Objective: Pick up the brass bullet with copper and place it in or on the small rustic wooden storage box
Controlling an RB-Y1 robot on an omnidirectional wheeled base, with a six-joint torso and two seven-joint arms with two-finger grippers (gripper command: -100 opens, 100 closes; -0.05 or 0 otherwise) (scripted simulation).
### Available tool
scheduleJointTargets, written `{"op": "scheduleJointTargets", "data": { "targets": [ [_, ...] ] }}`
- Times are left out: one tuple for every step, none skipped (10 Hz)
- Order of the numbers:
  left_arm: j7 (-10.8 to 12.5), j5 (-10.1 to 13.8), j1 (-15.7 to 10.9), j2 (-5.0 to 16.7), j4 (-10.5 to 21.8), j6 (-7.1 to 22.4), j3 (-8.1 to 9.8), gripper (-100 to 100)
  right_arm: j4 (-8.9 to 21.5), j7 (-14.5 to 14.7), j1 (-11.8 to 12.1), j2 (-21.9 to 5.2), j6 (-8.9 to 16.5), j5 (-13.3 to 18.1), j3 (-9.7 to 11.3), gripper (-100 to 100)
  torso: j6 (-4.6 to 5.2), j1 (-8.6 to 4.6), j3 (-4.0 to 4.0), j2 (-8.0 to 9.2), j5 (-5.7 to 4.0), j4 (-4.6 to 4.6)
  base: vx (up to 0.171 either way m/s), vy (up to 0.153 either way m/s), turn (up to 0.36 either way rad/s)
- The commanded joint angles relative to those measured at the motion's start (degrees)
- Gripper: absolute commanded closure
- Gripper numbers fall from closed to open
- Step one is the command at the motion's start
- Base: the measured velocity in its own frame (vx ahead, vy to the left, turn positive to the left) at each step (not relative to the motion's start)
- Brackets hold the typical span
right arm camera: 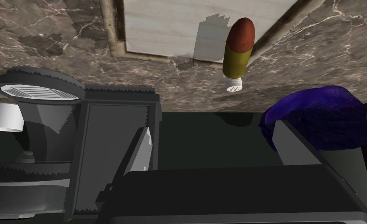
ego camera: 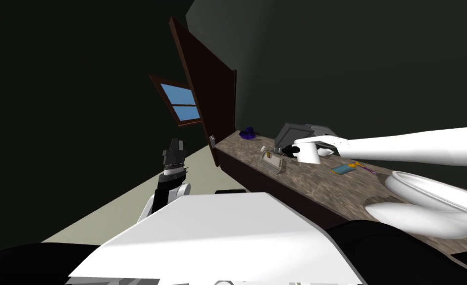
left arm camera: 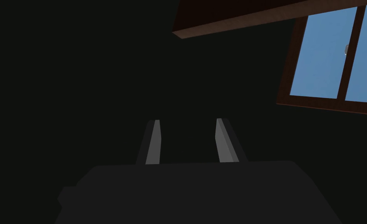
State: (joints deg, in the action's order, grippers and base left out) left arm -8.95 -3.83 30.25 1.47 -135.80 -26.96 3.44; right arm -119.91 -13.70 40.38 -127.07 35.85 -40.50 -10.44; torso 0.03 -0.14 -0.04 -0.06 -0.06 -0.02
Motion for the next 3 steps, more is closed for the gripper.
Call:
{"op": "scheduleJointTargets", "data": {
  "targets": [
    [0.0, 0.0, 0.0, 0.0, 0.0, 0.0, 0.0, 0, 0.0, 0.0, 0.0, 0.0, 0.0, 0.0, 0.0, 0, 0.0, 0.0, 0.0, 0.0, 0.0, 0.0, 0.0, 0.0, 0.0],
    [0.0, 0.0, 0.0, 0.0, 0.0, 0.0, 0.0, 0, 0.0, 0.0, 0.0, 0.0, 0.0, 0.0, 0.0, 0, 0.0, 0.0, -0.01, -0.01, 0.0, 0.0, 0.0, 0.0, 0.0],
    [0.0, 0.0, 0.0, 0.0, 0.0, 0.0, 0.0, 0, 0.0, 0.0, 0.0, 0.0, 0.0, 0.0, 0.0, 0, 0.0, 0.0, -0.01, -0.01, 0.0, 0.0, 0.0, 0.0, 0.0]
  ]
}}
